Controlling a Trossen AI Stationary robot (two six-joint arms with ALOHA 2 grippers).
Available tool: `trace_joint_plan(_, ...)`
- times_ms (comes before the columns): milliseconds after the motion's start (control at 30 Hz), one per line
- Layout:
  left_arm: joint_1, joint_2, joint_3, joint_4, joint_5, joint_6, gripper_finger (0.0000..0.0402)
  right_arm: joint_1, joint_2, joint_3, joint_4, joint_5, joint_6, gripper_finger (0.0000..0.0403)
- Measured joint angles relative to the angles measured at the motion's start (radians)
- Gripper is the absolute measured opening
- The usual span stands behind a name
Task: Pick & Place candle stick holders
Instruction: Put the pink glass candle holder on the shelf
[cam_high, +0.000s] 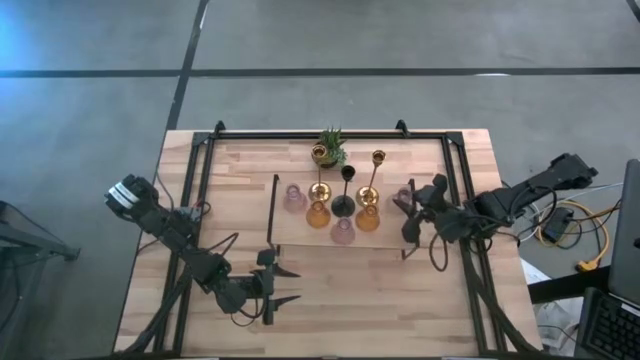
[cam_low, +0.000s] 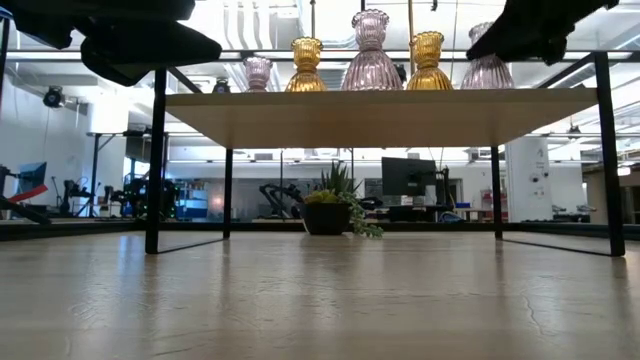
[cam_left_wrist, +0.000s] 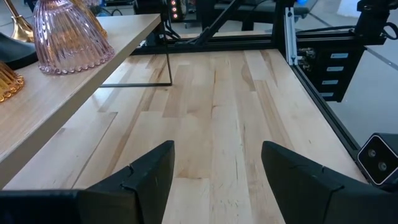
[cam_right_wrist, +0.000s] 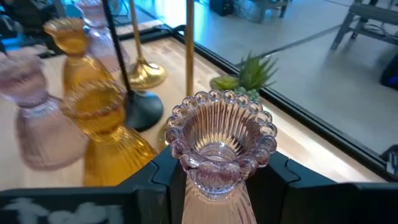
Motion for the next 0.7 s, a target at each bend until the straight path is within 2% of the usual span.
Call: trace_joint_plan(700, 0.0, 0.0, 0.0, 0.001, 0.0, 0.0, 0.0245, -0.108, 0.014, -0.071, 0.094, -0.112, -0.049, 0.012)
